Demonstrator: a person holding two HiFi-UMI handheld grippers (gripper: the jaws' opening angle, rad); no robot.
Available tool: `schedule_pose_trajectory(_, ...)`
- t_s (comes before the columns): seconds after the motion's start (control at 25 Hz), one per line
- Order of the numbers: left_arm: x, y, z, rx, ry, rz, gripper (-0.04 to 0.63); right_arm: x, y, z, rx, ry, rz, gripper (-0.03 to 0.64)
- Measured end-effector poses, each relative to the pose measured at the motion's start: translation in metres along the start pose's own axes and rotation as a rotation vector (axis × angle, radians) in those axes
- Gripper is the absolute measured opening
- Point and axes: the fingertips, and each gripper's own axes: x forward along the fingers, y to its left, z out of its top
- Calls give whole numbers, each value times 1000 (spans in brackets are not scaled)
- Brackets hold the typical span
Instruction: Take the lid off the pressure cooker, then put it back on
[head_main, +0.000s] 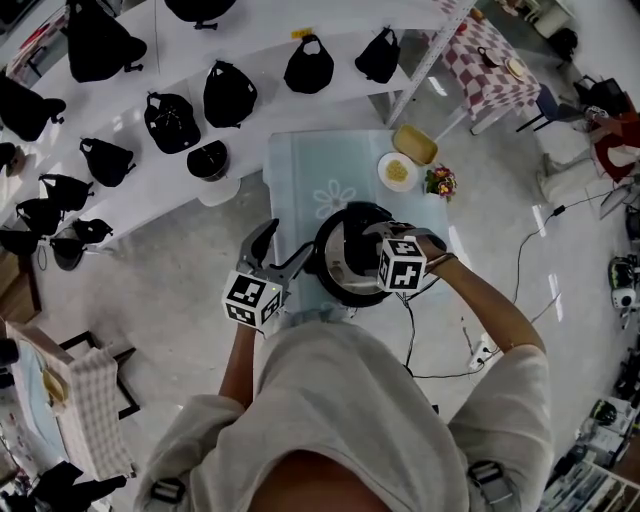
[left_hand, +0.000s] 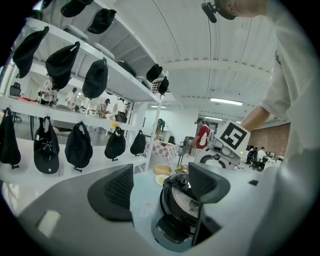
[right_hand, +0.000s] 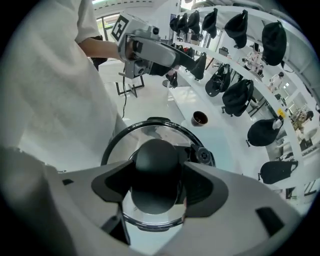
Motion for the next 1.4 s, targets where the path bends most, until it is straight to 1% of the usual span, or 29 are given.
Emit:
schedule_pose_trajectory(0.16,0,2,2,-1,-1,9,331,8,3,-3,-5,27,54,296)
schedule_pose_trajectory(0.4,2,3,-2,-5,4,12,331,13,4,-2,24,39,132,284)
schedule_pose_trajectory(0.8,3,-1,1,3,6,-2,331,12,3,0,69,54,136,273)
schedule_pose_trajectory(0.96,5,-5,2,18,13,-17,330,16,-3,-4,72,70,97,272)
schedule_pose_trajectory(1.12,8,-10,5,35,16,-35,331,14,0,2,104,65,118,270)
schedule_pose_trajectory(1.24,11,-14,10,46,13,-43,330,12,-3,0,162,67,107,270)
schedule_pose_trajectory(1.4,13,-15,14,51,8,-50,331,11,-8,-1,321,55,69,270)
